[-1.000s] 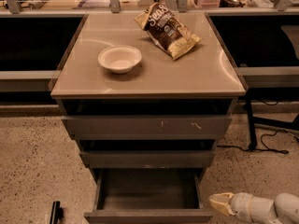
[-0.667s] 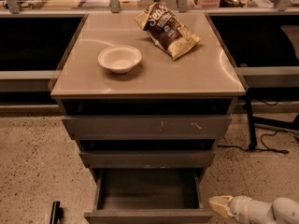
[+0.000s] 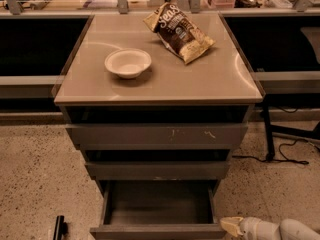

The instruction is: Close bottom drawer

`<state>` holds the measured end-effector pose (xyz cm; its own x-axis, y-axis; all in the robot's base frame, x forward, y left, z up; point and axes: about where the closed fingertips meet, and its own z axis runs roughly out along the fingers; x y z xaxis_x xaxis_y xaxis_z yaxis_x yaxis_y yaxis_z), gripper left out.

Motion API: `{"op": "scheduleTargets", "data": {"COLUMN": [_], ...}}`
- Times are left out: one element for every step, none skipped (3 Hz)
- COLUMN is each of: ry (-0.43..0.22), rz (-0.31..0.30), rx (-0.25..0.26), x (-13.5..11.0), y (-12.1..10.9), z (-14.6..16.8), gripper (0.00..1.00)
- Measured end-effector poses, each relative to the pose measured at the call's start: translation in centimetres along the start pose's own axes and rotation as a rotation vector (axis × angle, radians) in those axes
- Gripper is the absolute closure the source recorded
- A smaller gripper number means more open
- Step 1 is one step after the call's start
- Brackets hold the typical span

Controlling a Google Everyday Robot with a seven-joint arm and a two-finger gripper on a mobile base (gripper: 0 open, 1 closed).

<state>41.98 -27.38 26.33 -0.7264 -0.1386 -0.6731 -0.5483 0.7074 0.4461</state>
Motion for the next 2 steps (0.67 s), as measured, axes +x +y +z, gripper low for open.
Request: {"op": "scheduleTargets", "data": {"ry": [0.013, 0.026], "rz": [0.025, 0.048], "rx": [0.006, 0.017], "x": [3.0, 5.4], "y": [-0.8, -0.5], "z": [0.9, 0.6], "gripper": [1.00, 1.00]}}
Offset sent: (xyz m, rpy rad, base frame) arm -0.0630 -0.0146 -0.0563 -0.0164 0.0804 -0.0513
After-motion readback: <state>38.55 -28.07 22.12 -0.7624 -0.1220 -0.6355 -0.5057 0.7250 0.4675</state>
